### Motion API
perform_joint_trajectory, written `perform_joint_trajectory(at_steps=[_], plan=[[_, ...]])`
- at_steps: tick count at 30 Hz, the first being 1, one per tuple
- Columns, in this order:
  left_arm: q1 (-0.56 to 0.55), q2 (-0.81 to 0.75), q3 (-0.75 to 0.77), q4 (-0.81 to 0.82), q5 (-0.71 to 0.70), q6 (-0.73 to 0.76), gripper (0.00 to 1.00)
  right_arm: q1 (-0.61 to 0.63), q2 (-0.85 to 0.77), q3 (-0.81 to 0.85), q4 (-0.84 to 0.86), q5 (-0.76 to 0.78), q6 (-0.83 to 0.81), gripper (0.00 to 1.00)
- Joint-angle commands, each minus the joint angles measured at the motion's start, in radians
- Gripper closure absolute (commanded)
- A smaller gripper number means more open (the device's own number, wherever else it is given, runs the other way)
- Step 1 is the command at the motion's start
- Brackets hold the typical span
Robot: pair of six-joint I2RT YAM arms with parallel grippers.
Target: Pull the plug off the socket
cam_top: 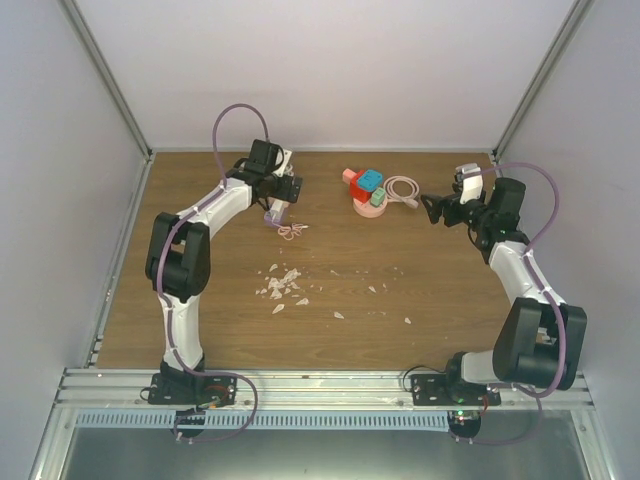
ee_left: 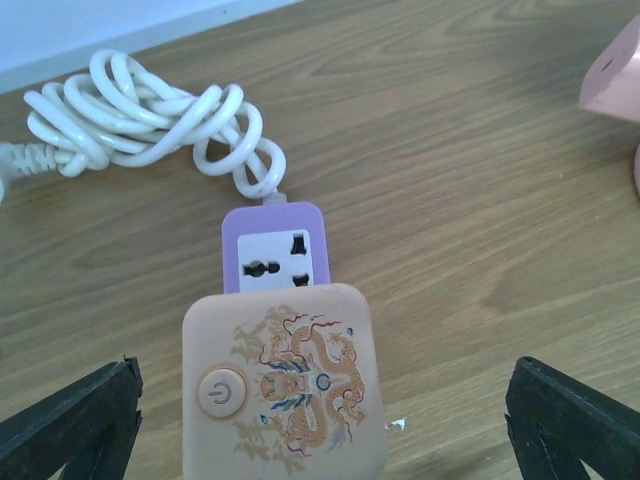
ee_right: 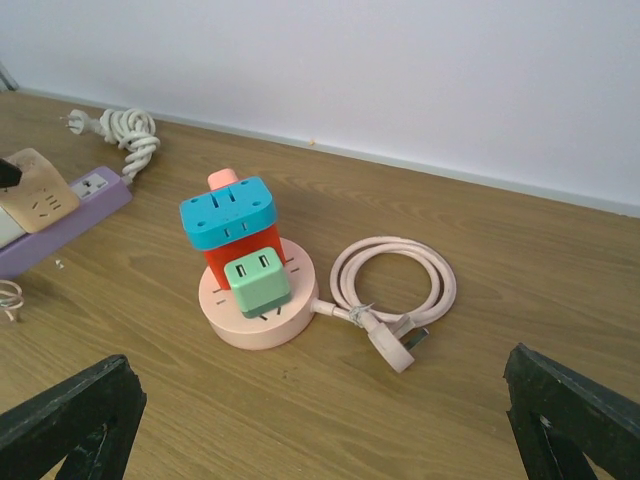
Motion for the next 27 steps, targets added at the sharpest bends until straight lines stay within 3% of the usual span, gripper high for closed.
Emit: perform_joint_trajectory(at_steps=[1, 27], plan=[[-0.021, 0.042, 0.054, -0.01, -0.05, -0.012, 0.01, 0.005, 0.005, -0.008, 0.037, -0.016, 0.013, 0.0], [-0.023, 0.143, 0.124, -0.064, -0.124, 0.026, 0.15, 0.004, 0.006, -0.005, 0.03, -0.02, 0.011, 0.0]])
